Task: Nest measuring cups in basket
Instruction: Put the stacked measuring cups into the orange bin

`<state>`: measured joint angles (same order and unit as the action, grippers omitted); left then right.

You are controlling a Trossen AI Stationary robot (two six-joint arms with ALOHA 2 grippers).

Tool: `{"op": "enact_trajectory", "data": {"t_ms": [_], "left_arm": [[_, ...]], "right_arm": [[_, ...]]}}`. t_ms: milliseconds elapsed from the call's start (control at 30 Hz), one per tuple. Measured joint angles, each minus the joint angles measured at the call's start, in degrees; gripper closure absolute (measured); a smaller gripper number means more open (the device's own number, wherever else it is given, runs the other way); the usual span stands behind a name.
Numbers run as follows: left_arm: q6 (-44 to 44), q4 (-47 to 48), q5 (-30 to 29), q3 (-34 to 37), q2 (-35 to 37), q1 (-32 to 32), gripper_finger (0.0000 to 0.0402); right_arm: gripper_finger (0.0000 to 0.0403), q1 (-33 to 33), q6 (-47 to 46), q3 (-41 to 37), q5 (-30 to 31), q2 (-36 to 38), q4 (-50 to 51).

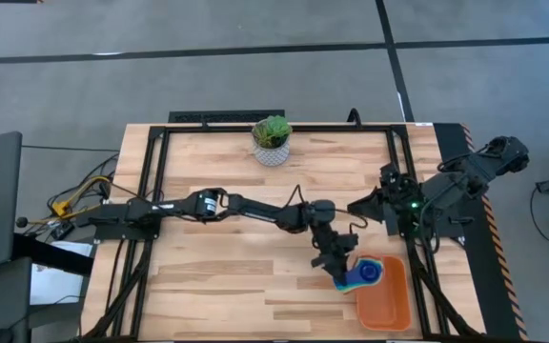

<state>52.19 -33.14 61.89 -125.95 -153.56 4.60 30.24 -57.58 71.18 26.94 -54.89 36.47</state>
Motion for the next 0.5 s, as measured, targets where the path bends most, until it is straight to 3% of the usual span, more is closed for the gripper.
{"op": "enact_trajectory", "data": {"t_ms": [200,500], "left_arm": [[-6.79,5.83,-6.69,0.52,-0.41,2.07,0.0332],[-13.62,7.0,-12.98,0.57,-0.41,3.6,0.0332]], "right_arm": [[0.0337,0.0,0.02,0.0,0.07,-0.36,-0.04],[0.0337,0.0,-0.67,-0.02,0.11,-0.72,-0.15]]}}
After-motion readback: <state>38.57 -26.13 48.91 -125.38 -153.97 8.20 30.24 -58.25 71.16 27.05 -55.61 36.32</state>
